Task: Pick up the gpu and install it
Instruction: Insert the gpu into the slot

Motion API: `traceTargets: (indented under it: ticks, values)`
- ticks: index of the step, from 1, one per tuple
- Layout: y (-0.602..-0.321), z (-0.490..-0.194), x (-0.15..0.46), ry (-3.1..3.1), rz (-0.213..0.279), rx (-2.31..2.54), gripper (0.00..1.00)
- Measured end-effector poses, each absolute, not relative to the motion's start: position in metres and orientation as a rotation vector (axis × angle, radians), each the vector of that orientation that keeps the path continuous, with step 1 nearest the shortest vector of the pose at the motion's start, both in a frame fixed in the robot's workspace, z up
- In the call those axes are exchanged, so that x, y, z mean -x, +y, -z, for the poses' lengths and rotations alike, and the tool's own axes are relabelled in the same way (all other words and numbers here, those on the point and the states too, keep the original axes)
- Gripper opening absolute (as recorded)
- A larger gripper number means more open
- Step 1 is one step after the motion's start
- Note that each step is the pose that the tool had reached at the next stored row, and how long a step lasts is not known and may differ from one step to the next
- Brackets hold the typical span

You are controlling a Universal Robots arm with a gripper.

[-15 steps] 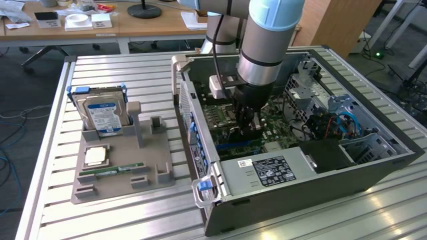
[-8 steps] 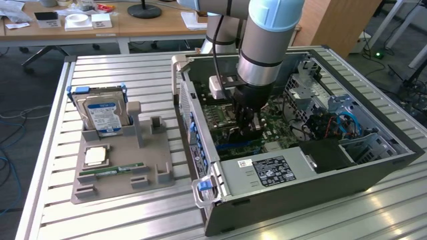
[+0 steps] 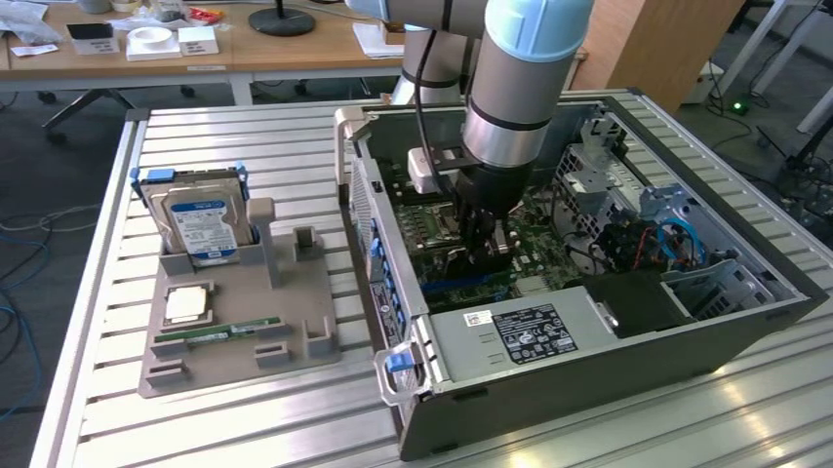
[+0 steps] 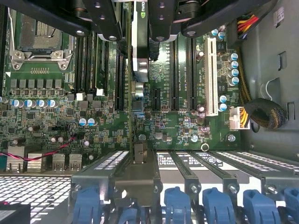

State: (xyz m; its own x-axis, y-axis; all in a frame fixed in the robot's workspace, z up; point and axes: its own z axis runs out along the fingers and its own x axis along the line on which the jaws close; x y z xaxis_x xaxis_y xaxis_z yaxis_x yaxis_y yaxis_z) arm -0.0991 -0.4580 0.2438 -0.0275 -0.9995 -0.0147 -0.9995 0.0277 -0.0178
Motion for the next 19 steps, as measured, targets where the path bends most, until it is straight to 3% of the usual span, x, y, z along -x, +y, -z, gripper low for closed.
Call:
traceTargets:
  ticks: [19]
  values:
    - [-0.458,-0.2438,0.0991,2.235,0.004,2.175,0.27]
